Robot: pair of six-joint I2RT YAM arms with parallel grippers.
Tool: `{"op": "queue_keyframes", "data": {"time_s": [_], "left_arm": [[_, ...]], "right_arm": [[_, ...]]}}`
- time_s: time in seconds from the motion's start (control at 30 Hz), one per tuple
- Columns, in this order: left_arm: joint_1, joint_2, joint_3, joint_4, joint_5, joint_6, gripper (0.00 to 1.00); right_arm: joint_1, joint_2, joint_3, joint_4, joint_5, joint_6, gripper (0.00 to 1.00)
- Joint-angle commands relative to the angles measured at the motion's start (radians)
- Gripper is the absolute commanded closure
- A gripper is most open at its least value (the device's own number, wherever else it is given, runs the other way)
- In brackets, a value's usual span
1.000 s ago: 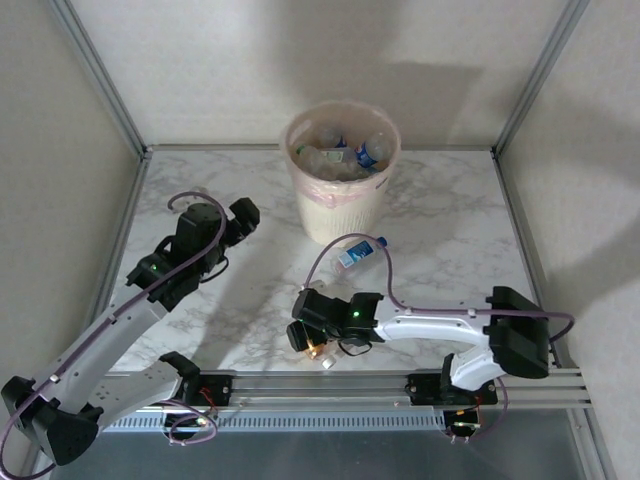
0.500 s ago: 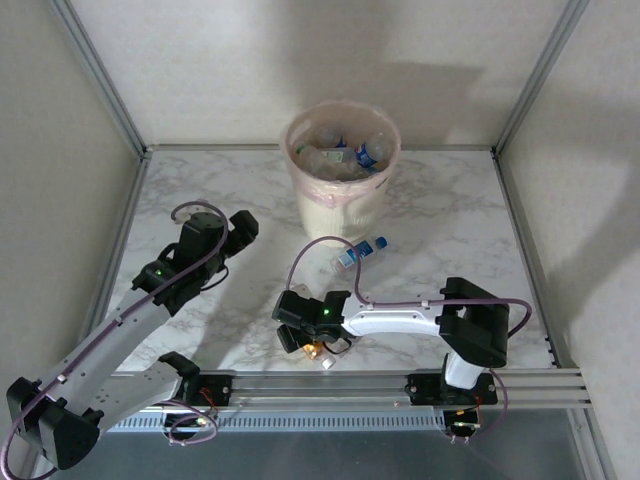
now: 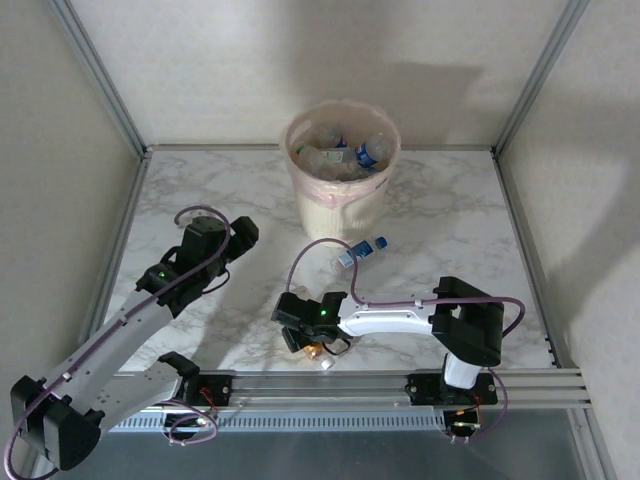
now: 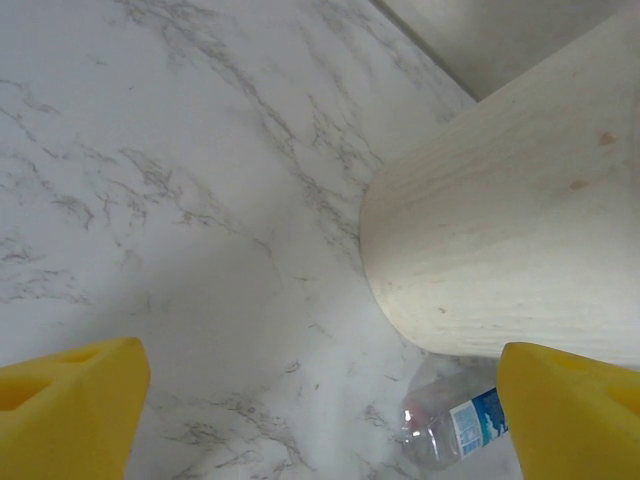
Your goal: Put the plastic bottles in the bin
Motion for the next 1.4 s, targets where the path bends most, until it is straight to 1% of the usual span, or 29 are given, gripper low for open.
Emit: {"op": "queue_keyframes", "data": {"time_s": [0.0, 0.1, 0.37, 0.47, 0.53, 0.67, 0.77, 0.83, 0.93, 1.03, 1.13, 1.2, 1.3, 1.37], "left_arm": [[0.013, 0.005, -0.021, 0.015, 0.019, -0.014, 0.11], [0.014, 0.01, -0.032, 0.024, 0.03, -0.018, 0.12], [0.022, 0.012, -0.037, 0.024, 0.03, -0.017, 0.13], [0.025, 0.013, -0.035, 0.025, 0.034, -0.018, 0.13], [0.027, 0.013, -0.034, 0.028, 0.041, -0.022, 0.13], [0.028, 0.016, -0.029, 0.042, 0.071, -0.032, 0.14], [0.028, 0.018, -0.022, 0.049, 0.095, -0.034, 0.14], [0.028, 0.018, -0.02, 0.054, 0.11, -0.033, 0.14], [0.028, 0.017, -0.02, 0.061, 0.131, -0.032, 0.15], [0.028, 0.014, -0.02, 0.063, 0.146, -0.033, 0.16], [0.028, 0.007, -0.02, 0.06, 0.15, -0.031, 0.16], [0.028, 0.002, -0.019, 0.057, 0.15, -0.029, 0.16], [0.028, -0.003, -0.02, 0.052, 0.148, -0.028, 0.15], [0.028, -0.005, -0.022, 0.049, 0.146, -0.025, 0.15]], "right_arm": [[0.008, -0.029, 0.012, -0.026, 0.02, 0.018, 0.37], [0.008, -0.066, 0.007, -0.018, 0.031, 0.023, 0.43], [0.008, -0.162, 0.031, -0.037, 0.069, 0.037, 0.48], [0.009, -0.233, 0.063, -0.046, 0.081, 0.038, 0.5], [0.009, -0.292, 0.106, -0.054, 0.104, 0.029, 0.5], [-0.005, -0.352, 0.225, -0.117, 0.174, 0.011, 0.49], [-0.046, -0.395, 0.319, -0.146, 0.226, 0.001, 0.49], [-0.102, -0.426, 0.362, -0.139, 0.223, -0.021, 0.49], [-0.241, -0.454, 0.434, -0.127, 0.177, -0.06, 0.48], [-0.366, -0.448, 0.539, -0.107, 0.124, -0.116, 0.48], [-0.474, -0.391, 0.684, -0.118, 0.099, -0.163, 0.47], [-0.555, -0.331, 0.778, -0.13, 0.053, -0.189, 0.46], [-0.681, -0.245, 0.872, -0.137, -0.023, -0.202, 0.46], [-0.743, -0.181, 0.926, -0.143, -0.067, -0.205, 0.46]]}}
